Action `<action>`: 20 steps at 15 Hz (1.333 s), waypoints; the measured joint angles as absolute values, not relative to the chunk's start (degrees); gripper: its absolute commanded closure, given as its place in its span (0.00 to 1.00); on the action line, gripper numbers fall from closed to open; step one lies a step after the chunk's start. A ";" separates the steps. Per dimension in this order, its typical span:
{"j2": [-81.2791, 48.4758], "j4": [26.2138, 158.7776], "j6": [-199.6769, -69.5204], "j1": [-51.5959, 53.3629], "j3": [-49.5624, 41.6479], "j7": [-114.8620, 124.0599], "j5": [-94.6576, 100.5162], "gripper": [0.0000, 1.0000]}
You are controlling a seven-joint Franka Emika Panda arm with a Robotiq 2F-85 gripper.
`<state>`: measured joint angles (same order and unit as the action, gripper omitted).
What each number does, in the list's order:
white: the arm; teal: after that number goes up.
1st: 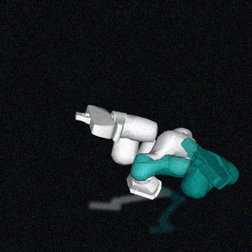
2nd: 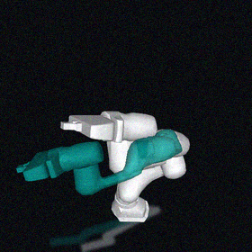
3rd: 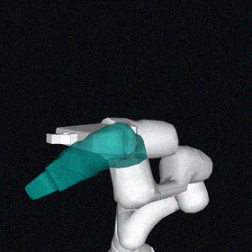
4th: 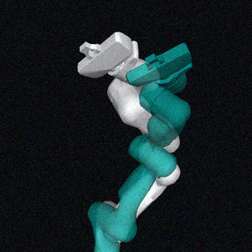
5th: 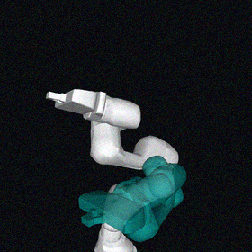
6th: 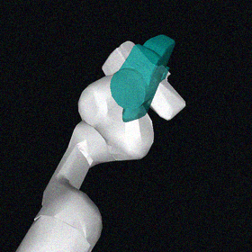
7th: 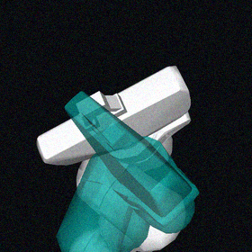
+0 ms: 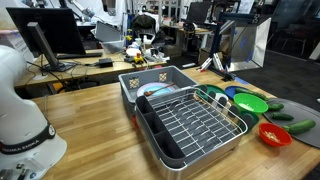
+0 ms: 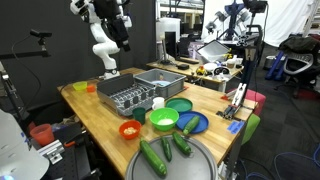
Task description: Move the green bowl to the left edge of the table
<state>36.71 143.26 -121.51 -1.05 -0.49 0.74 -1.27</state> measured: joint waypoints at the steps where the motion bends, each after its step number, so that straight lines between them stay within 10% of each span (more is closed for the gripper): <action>1: 35.74 143.58 -121.70 -0.96 -0.48 0.44 -1.27 0.00; 20: 25.06 145.14 -128.25 2.51 -0.32 -4.99 -2.18 0.00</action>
<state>25.06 145.14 -128.25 2.51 -0.32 -4.99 -2.18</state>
